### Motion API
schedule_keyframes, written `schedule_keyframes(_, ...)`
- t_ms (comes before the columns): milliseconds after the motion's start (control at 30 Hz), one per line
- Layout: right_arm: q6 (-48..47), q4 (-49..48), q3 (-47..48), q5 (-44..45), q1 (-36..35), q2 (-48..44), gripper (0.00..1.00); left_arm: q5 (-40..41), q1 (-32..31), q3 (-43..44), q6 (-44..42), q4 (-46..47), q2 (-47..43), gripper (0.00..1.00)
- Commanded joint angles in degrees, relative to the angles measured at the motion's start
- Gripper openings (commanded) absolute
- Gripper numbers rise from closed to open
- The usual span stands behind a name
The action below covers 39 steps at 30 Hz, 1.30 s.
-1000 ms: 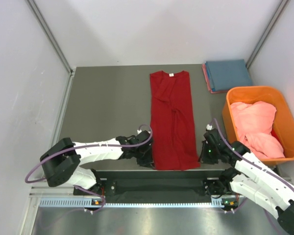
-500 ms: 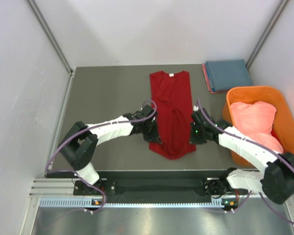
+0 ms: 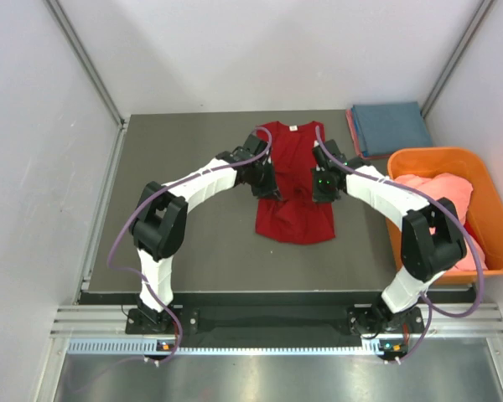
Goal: Fold and stack the t-shirts
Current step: Fold the tshirt
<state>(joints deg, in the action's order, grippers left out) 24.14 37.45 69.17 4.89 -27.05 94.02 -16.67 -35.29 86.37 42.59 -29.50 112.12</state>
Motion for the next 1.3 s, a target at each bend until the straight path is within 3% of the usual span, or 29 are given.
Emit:
schedule_keyframes(0,-3.57,-0.27,5.53,-0.05,4.01,3.87,0.0,-0.38,2.85,6.34,-3.03,-2.06,2.48,0.0)
schedule_keyframes(633,-8.67,4.12,34.53,-4.62,12.1,25.42,0.0,-5.57,12.43,24.72,-6.02,2.34,17.34,0.0)
schedule_keyframes(1267,-10.61,-0.62,42.1,-7.87,15.71,33.6,0.0,-4.34,14.99,30.09,-5.15,6.2,23.94,0.0)
